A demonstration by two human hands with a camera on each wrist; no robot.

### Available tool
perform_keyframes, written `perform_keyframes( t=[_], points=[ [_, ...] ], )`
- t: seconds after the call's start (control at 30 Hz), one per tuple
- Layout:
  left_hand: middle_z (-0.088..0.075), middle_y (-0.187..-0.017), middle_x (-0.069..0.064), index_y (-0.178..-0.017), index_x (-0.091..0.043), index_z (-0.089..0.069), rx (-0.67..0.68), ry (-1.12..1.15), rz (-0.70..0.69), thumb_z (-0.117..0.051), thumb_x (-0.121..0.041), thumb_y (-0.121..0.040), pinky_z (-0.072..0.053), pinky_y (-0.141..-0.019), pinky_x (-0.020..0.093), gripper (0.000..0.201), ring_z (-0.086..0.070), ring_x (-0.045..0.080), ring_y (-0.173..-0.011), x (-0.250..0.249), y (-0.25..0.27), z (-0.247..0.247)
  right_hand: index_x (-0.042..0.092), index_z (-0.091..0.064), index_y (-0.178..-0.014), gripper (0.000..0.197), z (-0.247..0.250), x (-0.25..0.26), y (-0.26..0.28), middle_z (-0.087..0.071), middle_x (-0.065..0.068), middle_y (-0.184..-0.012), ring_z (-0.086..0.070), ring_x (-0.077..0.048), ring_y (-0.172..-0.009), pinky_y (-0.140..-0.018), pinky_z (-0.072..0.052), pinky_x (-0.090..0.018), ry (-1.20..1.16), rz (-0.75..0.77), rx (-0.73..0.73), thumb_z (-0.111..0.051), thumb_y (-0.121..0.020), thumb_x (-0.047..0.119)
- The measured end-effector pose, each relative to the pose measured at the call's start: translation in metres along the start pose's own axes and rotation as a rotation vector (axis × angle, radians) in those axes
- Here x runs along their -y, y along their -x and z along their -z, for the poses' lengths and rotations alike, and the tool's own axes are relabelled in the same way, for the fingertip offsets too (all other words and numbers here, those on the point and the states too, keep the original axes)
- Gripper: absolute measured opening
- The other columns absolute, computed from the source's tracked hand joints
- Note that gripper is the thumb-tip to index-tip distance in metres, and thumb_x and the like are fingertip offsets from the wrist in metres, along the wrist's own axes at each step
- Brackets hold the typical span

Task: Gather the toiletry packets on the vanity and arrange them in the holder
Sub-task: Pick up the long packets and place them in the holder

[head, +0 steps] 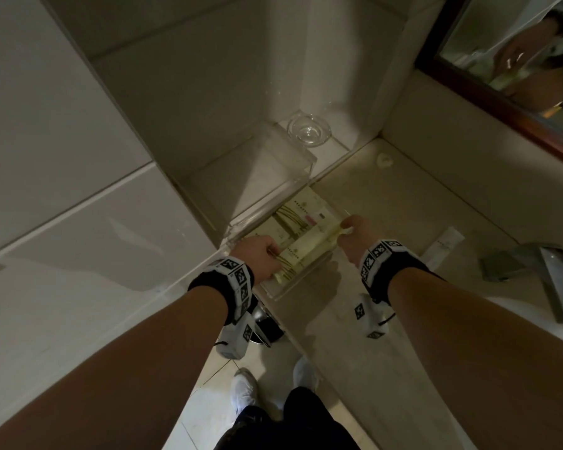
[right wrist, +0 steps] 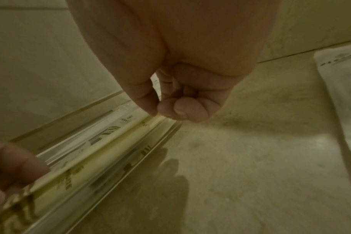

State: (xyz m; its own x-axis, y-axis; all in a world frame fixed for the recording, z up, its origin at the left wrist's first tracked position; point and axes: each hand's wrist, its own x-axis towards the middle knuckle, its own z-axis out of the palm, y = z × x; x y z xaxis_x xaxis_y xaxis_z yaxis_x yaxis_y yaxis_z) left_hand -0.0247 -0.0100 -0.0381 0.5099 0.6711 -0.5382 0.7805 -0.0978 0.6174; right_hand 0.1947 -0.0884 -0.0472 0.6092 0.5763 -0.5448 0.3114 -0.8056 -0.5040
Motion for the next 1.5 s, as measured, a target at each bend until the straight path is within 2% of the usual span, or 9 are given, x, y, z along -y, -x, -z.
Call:
perform_keyframes(
  t=[0.27,0.37,0.53,0.67,0.83,0.97,1.17,1.3,1.5],
  points=[
    [-0.063,-0.111,-0.002,-0.118,-0.021,-0.062,-0.056,-0.204,-0.068,-0.069,-0.033,-0.083,-0.051,-0.084,0.028,0.038,-0.060,0.016,-0.100,-0.009,0.003,-0.001,0.028,-0.052,-0.132,0.040,0.010,0.008,-0.002,-0.060,-0.003,-0.099,-0.057,-0.014,-0.069,-0.058,-0.044,-0.024,0.092,0.135,-0.018,-0.058,-0.093,0.024],
    [-0.062,-0.114,-0.001,-0.121,-0.019,-0.061,-0.024,-0.254,-0.097,-0.068,-0.032,-0.083,-0.051,-0.088,0.031,0.041,-0.060,0.018,-0.104,-0.012,0.005,-0.002,0.036,-0.050,-0.138,0.049,0.006,0.010,0.003,-0.064,-0.004,-0.106,-0.059,-0.016,-0.069,-0.064,-0.050,-0.027,0.176,0.232,0.033,-0.059,-0.092,0.023],
    [-0.062,-0.114,0.000,-0.122,-0.021,-0.062,-0.032,-0.250,-0.138,-0.068,-0.022,-0.081,-0.044,-0.080,0.022,0.041,-0.059,0.017,-0.103,-0.012,0.006,-0.005,0.050,-0.038,-0.145,0.066,0.003,0.012,0.007,-0.049,-0.003,-0.148,-0.061,-0.018,-0.084,-0.073,-0.054,-0.026,0.390,0.309,0.132,-0.055,-0.091,0.014],
    [-0.063,-0.115,0.002,-0.120,-0.020,-0.062,-0.032,-0.254,-0.148,-0.064,-0.014,-0.082,-0.041,-0.079,0.021,0.038,-0.060,0.019,-0.104,-0.009,0.005,-0.005,0.048,-0.030,-0.149,0.071,0.008,0.012,0.008,-0.051,-0.006,-0.145,-0.057,-0.013,-0.073,-0.056,-0.043,-0.020,0.491,0.347,0.161,-0.053,-0.093,0.011],
    [-0.062,-0.118,-0.001,-0.126,-0.022,-0.061,-0.034,-0.237,-0.151,-0.062,-0.010,-0.084,-0.040,-0.082,0.019,0.044,-0.059,0.017,-0.109,-0.008,0.005,-0.004,0.043,-0.034,-0.146,0.066,0.008,0.010,0.003,-0.054,-0.006,-0.142,-0.062,-0.025,-0.098,-0.069,-0.044,-0.023,0.506,0.372,0.172,-0.054,-0.092,0.011],
    [-0.064,-0.116,-0.001,-0.121,-0.025,-0.064,-0.044,-0.247,-0.156,-0.066,-0.013,-0.083,-0.045,-0.086,0.020,0.040,-0.061,0.016,-0.107,-0.005,0.005,-0.005,0.035,-0.040,-0.140,0.056,0.007,0.009,0.002,-0.062,-0.008,-0.119,-0.055,-0.021,-0.080,-0.052,-0.034,-0.019,0.510,0.360,0.191,-0.055,-0.092,0.010],
    [-0.067,-0.107,-0.001,-0.111,-0.021,-0.068,-0.057,-0.236,-0.144,-0.066,-0.012,-0.082,-0.050,-0.085,0.026,0.030,-0.062,0.018,-0.100,-0.006,0.007,-0.003,0.035,-0.045,-0.124,0.040,0.006,0.004,0.000,-0.061,-0.002,-0.092,-0.055,-0.014,-0.065,-0.050,-0.037,-0.022,0.491,0.363,0.199,-0.053,-0.091,0.013],
    [-0.067,-0.106,-0.002,-0.110,-0.023,-0.068,-0.052,-0.212,-0.109,-0.066,-0.014,-0.082,-0.049,-0.082,0.024,0.029,-0.062,0.017,-0.099,-0.005,0.008,-0.003,0.035,-0.045,-0.127,0.043,0.006,0.002,-0.001,-0.063,-0.004,-0.106,-0.058,-0.019,-0.072,-0.061,-0.044,-0.025,0.496,0.373,0.208,-0.055,-0.091,0.014],
    [-0.068,-0.108,0.002,-0.110,-0.021,-0.068,-0.044,-0.219,-0.074,-0.065,-0.015,-0.084,-0.053,-0.088,0.031,0.027,-0.063,0.021,-0.101,-0.008,0.006,-0.005,0.048,-0.043,-0.135,0.056,-0.002,0.003,-0.002,-0.050,0.003,-0.145,-0.059,-0.026,-0.118,-0.094,-0.051,-0.033,0.451,0.408,0.237,-0.056,-0.089,0.017]
  ],
)
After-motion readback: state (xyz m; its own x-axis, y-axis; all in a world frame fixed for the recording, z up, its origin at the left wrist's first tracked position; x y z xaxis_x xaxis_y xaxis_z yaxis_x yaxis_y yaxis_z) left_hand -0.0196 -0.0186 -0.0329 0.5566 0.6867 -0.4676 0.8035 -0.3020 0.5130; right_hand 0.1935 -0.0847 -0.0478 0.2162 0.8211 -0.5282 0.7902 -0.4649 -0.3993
